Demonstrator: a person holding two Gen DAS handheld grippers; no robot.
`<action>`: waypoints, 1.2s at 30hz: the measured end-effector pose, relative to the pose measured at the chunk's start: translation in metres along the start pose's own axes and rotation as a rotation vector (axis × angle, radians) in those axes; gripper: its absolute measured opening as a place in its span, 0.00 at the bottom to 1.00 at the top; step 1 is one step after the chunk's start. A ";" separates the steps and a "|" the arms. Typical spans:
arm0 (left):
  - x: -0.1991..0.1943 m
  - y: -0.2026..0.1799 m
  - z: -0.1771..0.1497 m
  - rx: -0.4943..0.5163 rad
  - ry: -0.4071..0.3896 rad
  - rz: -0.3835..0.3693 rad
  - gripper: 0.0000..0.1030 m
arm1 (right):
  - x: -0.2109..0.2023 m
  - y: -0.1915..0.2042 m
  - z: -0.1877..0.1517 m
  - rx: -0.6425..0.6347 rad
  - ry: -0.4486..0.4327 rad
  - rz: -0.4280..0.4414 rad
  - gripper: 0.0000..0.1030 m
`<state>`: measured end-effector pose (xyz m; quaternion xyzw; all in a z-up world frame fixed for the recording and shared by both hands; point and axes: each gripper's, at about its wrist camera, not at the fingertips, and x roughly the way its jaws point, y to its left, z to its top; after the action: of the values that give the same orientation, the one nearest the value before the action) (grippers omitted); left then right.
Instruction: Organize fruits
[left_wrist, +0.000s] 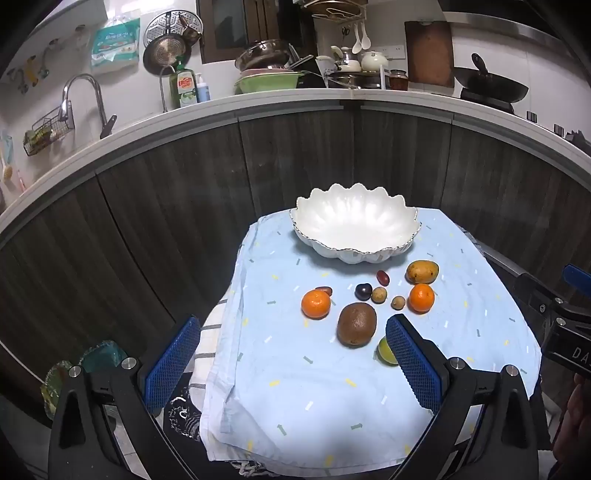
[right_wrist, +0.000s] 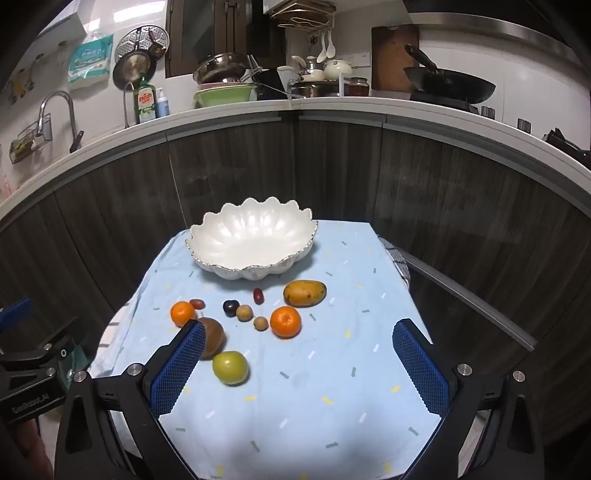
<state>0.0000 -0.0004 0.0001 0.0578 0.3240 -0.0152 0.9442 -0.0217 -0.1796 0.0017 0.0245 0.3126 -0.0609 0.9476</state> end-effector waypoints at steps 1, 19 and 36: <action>0.000 0.000 0.000 -0.001 -0.001 -0.002 0.99 | 0.000 0.000 0.000 0.000 -0.001 0.000 0.99; -0.003 0.002 -0.002 -0.011 -0.004 -0.026 0.99 | -0.003 -0.002 0.001 0.007 -0.010 0.006 0.99; -0.005 0.004 0.001 -0.011 -0.006 -0.027 0.99 | -0.004 -0.002 0.001 0.008 -0.010 0.006 0.99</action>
<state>-0.0033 0.0035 0.0041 0.0481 0.3222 -0.0262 0.9451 -0.0246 -0.1814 0.0044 0.0290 0.3075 -0.0592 0.9493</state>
